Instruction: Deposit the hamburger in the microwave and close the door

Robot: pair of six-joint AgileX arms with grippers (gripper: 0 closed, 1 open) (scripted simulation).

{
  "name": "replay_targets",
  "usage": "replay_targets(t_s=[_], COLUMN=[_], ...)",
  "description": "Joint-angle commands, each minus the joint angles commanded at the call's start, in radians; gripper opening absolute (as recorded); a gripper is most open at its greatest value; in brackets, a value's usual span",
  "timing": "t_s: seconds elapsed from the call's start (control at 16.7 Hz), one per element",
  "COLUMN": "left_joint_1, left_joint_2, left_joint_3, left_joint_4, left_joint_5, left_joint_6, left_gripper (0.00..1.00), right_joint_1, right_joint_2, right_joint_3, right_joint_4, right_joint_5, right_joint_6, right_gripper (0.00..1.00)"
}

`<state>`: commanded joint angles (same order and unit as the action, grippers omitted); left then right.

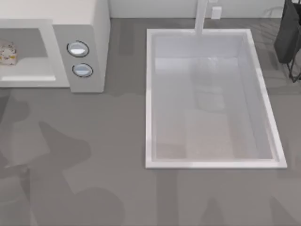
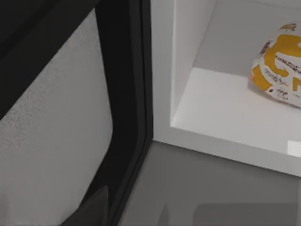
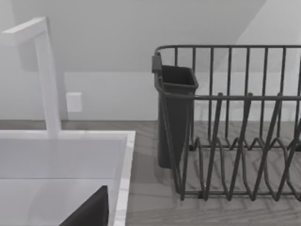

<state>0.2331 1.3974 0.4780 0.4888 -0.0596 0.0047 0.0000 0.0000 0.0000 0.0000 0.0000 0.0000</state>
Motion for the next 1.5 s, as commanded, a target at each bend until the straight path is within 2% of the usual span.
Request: replay_targets(t_s=[0.3, 0.78, 0.96, 1.2, 1.5], left_joint_1=[-0.044, -0.157, -0.197, -0.23, -0.233], left_joint_2=[-0.241, -1.012, -1.233, -1.384, -1.397], left_joint_3=[-0.084, -0.336, -0.416, -0.473, -0.478], left_joint_4=[-0.086, -0.343, -0.425, -0.484, -0.489], left_joint_5=[0.012, 0.042, 0.051, 0.059, 0.06], left_joint_6=[-0.001, -0.005, -0.006, -0.005, -0.005], left_gripper=[1.0, 1.0, 1.0, 1.0, 1.0], right_joint_1=[0.0, 0.0, 0.0, 0.0, 0.0], right_joint_2=[0.0, 0.0, 0.0, 0.0, 0.0], right_joint_3=[0.0, 0.0, 0.0, 0.0, 0.0], right_joint_4=[0.0, 0.0, 0.0, 0.0, 0.0], right_joint_5=[0.0, 0.0, 0.0, 0.0, 0.0], right_joint_6=[0.0, 0.0, 0.0, 0.0, 0.0], right_gripper=[1.0, 1.0, 1.0, 1.0, 1.0])
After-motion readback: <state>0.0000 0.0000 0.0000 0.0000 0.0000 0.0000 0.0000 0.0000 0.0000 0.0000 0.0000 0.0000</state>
